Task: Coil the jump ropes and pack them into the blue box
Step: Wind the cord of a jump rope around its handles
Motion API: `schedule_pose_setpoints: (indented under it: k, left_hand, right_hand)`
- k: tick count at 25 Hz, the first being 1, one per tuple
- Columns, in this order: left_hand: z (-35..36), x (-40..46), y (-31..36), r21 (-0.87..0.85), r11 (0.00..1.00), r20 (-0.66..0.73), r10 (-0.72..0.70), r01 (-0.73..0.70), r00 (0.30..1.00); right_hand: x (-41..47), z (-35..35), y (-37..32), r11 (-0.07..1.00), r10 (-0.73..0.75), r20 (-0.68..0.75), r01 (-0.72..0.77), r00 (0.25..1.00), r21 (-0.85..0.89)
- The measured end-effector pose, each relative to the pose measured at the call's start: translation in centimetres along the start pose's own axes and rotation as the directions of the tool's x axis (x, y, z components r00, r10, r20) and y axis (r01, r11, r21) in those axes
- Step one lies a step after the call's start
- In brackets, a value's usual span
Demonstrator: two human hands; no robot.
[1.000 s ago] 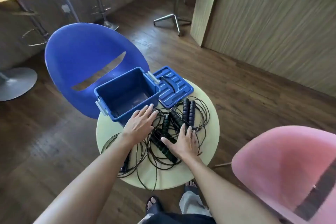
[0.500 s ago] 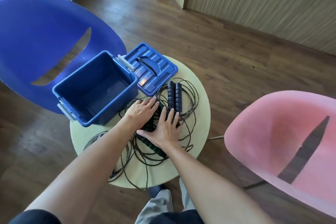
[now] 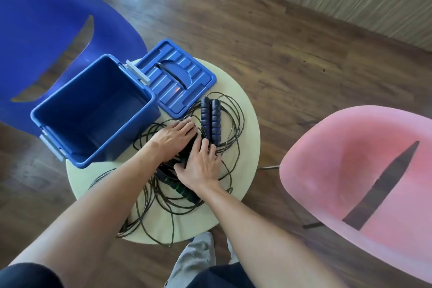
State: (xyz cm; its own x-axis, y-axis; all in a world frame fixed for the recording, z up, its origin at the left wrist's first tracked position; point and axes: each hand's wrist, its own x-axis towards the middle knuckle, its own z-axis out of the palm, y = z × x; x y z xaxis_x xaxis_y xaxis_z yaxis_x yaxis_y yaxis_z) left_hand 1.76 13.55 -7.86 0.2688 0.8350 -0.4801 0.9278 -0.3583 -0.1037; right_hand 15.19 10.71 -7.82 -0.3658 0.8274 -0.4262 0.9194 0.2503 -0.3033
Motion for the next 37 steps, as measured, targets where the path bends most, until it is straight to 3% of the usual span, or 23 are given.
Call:
schedule_pose_setpoints:
  k: [7, 10, 15, 20, 25, 37]
  left_hand:
    - [-0.4, 0.2, 0.0, -0.022, 0.999, -0.12, 0.031, -0.033, 0.992]
    - [-1.2, -1.2, 0.0, -0.044, 0.999, -0.119, -0.019, 0.013, 0.993]
    - [-2.8, -3.9, 0.7, -0.172, 0.981, -0.315, -0.139, 0.088, 0.939]
    - [-7.5, -7.5, -0.6, -0.233, 0.968, -0.415, -0.188, 0.096, 0.89]
    - [-12.8, -10.7, -2.7, -0.212, 0.958, -0.488, -0.274, 0.192, 0.828]
    - [-20.4, -16.0, -5.3, -0.427, 0.865, -0.529, -0.475, 0.264, 0.703]
  right_hand:
    - [0.1, 0.2, 1.2, 0.988, -0.068, -0.011, 0.066, 0.998, -0.137]
    - [-0.5, -0.5, 1.3, 0.987, -0.082, -0.065, 0.072, 0.994, -0.142]
    - [-0.6, -3.5, 1.7, 0.977, -0.2, -0.163, 0.185, 0.966, -0.103]
    - [0.0, -9.2, 1.4, 0.885, -0.46, -0.206, 0.428, 0.864, -0.182]
    - [0.6, -16.8, -1.0, 0.802, -0.596, -0.228, 0.555, 0.77, -0.221]
    - [-0.7, -25.8, -6.8, 0.663, -0.744, -0.313, 0.597, 0.59, -0.451]
